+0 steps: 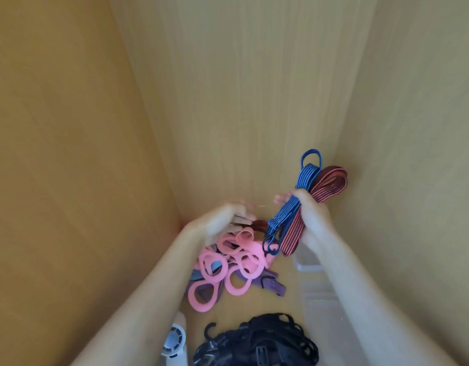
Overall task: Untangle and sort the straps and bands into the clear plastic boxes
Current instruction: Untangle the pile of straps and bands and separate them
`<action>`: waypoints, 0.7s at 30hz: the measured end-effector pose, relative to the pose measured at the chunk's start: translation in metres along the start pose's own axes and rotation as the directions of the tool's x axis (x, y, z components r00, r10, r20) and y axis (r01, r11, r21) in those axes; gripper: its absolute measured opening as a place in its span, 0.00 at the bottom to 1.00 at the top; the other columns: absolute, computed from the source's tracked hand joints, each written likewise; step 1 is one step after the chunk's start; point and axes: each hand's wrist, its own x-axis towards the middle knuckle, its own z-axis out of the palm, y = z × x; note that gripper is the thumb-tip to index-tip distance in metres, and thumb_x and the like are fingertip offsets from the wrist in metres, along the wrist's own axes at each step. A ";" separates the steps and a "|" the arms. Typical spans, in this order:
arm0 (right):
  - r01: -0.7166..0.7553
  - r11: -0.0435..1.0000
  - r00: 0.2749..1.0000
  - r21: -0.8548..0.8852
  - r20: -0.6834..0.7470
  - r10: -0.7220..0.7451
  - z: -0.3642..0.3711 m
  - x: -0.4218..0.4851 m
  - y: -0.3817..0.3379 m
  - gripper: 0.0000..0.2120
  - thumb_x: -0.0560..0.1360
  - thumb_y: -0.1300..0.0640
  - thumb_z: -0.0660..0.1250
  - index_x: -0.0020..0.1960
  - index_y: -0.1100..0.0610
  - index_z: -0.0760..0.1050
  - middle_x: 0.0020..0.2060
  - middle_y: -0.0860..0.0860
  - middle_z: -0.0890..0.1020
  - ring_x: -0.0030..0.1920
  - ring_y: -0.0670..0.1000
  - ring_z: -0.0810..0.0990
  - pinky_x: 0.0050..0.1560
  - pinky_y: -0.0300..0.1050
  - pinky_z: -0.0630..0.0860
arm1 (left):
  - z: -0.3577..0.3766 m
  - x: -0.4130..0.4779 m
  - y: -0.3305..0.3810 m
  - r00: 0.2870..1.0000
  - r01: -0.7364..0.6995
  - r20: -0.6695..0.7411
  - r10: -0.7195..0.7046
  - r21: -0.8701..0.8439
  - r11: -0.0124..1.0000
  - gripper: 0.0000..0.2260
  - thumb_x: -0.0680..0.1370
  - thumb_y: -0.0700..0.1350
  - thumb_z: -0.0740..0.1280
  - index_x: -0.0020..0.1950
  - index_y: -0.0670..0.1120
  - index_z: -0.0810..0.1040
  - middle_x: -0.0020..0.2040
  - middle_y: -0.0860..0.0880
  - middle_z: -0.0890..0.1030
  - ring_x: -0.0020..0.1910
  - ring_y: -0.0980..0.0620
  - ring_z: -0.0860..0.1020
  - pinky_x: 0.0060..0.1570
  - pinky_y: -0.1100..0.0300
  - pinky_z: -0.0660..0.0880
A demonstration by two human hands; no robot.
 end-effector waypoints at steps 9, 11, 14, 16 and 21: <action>0.017 0.999 0.997 0.032 -0.073 -0.014 -0.048 -0.007 0.000 0.08 0.76 0.57 0.74 0.41 0.54 0.76 0.27 0.48 0.68 0.30 0.49 0.70 0.35 0.45 0.70 | 0.015 0.036 -0.128 0.977 0.080 -0.213 0.030 0.488 0.869 0.11 0.76 0.34 0.61 0.46 0.41 0.83 0.44 0.45 0.83 0.41 0.44 0.78 0.41 0.54 0.73; 0.000 0.999 0.998 0.032 -0.063 0.002 -0.052 -0.014 0.007 0.08 0.76 0.58 0.74 0.41 0.54 0.75 0.27 0.48 0.68 0.29 0.49 0.70 0.32 0.43 0.71 | 0.037 0.035 -0.144 0.992 -0.002 -0.086 0.092 0.721 0.692 0.13 0.78 0.37 0.63 0.55 0.47 0.84 0.56 0.49 0.82 0.54 0.46 0.79 0.49 0.60 0.72; -0.023 0.999 0.998 0.030 -0.054 0.025 -0.059 -0.024 0.019 0.08 0.76 0.59 0.73 0.41 0.55 0.75 0.27 0.49 0.68 0.28 0.49 0.71 0.32 0.43 0.71 | 0.061 0.048 -0.167 0.972 -0.178 0.108 0.207 0.915 0.361 0.18 0.78 0.43 0.65 0.68 0.54 0.77 0.66 0.53 0.76 0.64 0.50 0.73 0.57 0.64 0.64; -0.053 0.998 0.997 0.035 -0.063 0.055 -0.067 -0.030 0.028 0.10 0.76 0.60 0.73 0.40 0.55 0.73 0.27 0.49 0.69 0.28 0.49 0.71 0.35 0.45 0.71 | 0.069 0.060 -0.185 0.979 -0.156 0.119 0.167 0.961 0.230 0.23 0.75 0.46 0.65 0.71 0.55 0.70 0.66 0.50 0.75 0.64 0.44 0.74 0.61 0.52 0.72; -0.071 0.997 0.994 0.011 -0.082 0.072 -0.092 -0.043 0.040 0.16 0.75 0.60 0.74 0.35 0.54 0.68 0.27 0.50 0.68 0.27 0.50 0.72 0.35 0.46 0.69 | 0.076 0.083 -0.196 0.974 -0.129 0.111 0.199 0.988 0.084 0.24 0.74 0.43 0.64 0.70 0.52 0.67 0.62 0.46 0.76 0.58 0.40 0.77 0.56 0.47 0.73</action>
